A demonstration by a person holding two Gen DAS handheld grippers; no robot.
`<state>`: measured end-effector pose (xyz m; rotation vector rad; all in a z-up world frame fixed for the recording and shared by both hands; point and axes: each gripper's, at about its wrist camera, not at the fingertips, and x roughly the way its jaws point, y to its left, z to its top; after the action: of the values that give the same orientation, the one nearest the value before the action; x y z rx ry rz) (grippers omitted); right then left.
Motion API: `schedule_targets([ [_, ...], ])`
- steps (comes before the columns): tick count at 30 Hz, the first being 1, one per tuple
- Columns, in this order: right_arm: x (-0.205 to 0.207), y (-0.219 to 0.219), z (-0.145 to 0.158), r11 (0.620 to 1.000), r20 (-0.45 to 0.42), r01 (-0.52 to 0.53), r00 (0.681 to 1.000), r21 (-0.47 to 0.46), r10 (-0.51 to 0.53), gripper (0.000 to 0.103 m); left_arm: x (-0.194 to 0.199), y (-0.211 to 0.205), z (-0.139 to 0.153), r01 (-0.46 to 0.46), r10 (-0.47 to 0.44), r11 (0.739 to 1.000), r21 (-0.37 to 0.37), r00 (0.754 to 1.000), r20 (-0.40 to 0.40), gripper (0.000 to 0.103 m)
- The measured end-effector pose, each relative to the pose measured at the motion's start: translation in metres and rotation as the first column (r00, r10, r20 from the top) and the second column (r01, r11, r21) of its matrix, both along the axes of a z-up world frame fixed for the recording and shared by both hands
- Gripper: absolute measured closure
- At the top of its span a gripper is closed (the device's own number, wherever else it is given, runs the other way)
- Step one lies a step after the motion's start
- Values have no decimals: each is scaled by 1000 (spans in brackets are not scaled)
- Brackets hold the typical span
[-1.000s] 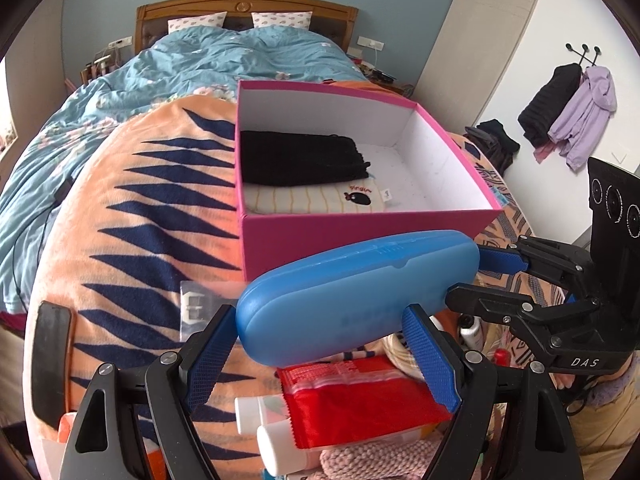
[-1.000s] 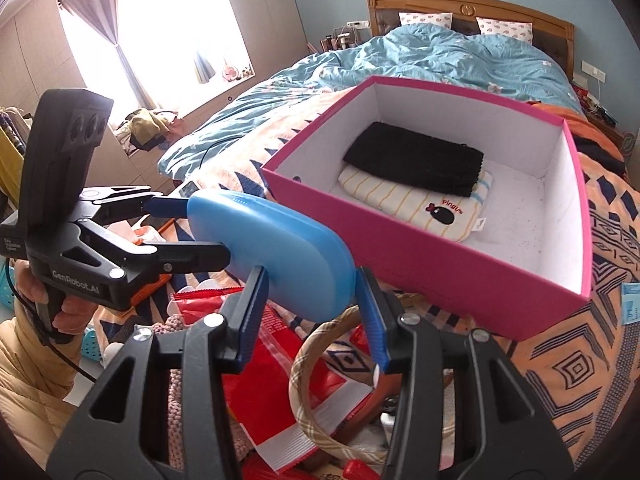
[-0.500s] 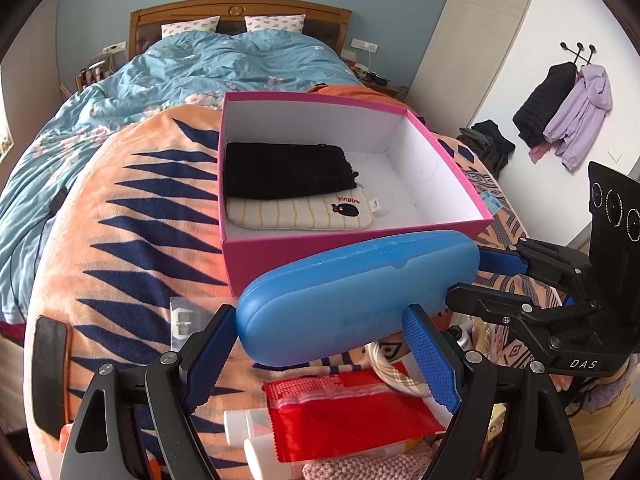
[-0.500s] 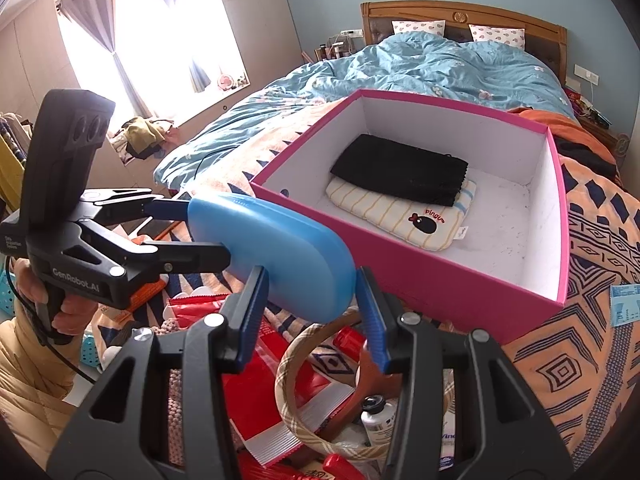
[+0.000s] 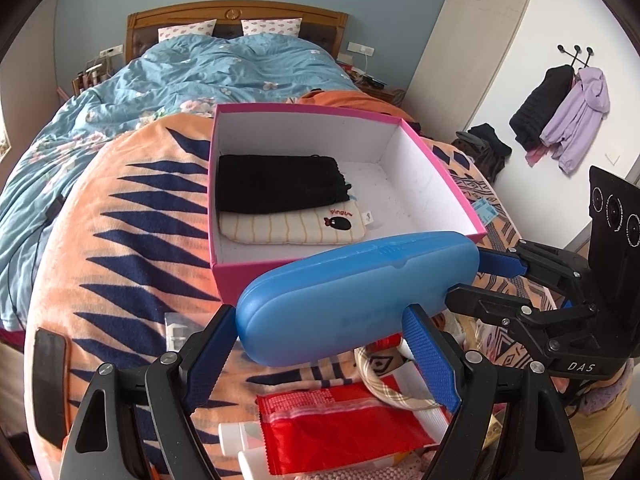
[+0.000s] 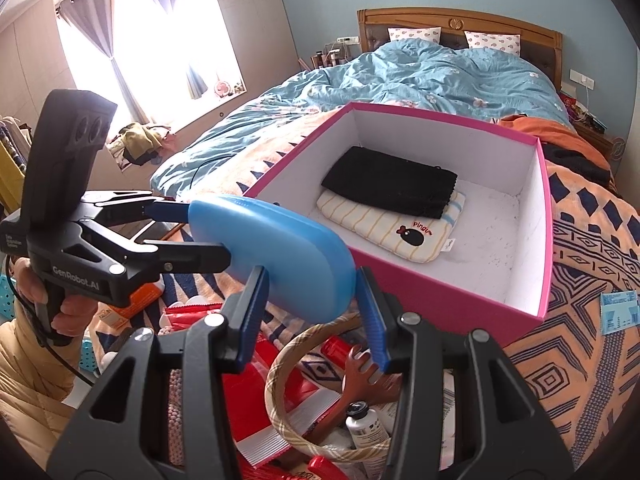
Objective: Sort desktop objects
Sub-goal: 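Lift the blue glasses case with the right gripper toward the shoebox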
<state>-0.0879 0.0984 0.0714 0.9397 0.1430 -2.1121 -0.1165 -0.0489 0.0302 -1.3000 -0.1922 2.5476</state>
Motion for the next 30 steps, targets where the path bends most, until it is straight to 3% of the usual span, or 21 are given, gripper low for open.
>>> schedule_targets([
  [30, -21, 6, 7, 1000, -7, 22, 1000, -11, -22, 55, -23, 6, 11, 3, -3, 1000, -4, 1000, -10, 18],
])
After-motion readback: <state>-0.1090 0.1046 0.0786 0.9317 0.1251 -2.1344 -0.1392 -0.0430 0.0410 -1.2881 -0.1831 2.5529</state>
